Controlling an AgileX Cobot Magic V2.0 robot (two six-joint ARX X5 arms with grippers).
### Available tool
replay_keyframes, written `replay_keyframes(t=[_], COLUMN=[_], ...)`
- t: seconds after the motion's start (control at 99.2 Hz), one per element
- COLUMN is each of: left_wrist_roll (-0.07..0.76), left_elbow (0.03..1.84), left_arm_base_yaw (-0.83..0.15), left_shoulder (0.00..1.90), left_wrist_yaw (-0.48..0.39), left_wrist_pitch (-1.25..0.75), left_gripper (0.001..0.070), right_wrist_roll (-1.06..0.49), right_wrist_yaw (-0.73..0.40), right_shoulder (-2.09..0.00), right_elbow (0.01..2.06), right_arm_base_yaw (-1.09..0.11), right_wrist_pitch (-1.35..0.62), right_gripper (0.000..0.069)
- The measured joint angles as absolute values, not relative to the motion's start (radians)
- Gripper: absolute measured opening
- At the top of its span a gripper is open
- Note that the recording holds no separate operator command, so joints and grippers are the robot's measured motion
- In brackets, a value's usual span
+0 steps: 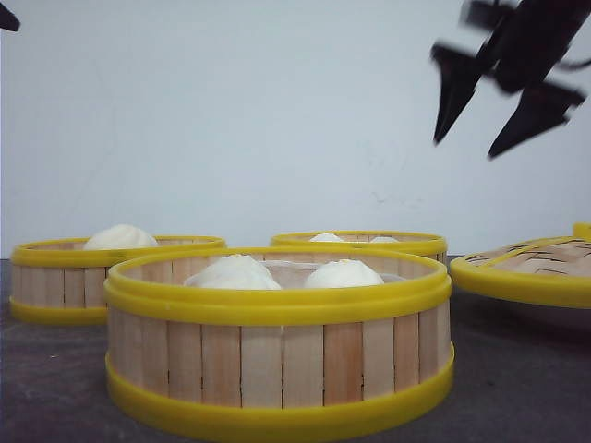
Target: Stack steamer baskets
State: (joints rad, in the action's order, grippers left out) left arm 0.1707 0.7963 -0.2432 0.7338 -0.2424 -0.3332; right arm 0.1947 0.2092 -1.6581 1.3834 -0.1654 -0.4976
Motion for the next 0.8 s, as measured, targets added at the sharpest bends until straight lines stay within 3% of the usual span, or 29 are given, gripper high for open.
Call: replay_keyframes(t=[0.242, 0.565, 0.797], left_wrist_roll=[0.174, 0.176, 0.176], left_elbow=[0.796, 0.796, 0.796], left_arm_base_yaw=[-0.296, -0.348, -0.365], left_shoulder=[0.734, 0.734, 0.733], left_wrist_yaw=[-0.242, -0.243, -0.243], left_wrist_pitch=[-0.334, -0.334, -0.334], left_gripper=[0.0429, 0.0429, 0.0429], right_wrist_roll=[0.195, 0.189, 0.188], right_wrist_yaw=[0.200, 0.101, 0.091], right_shoulder=[-1.843, -1.979, -2.033], right_elbow=[1.497, 1.541, 1.541], right_arm_base_yaw=[-0.184, -0.197, -0.197], right_wrist_pitch=[-0.498, -0.493, -0.482], right_gripper=[0.0427, 0.0409, 0.0325])
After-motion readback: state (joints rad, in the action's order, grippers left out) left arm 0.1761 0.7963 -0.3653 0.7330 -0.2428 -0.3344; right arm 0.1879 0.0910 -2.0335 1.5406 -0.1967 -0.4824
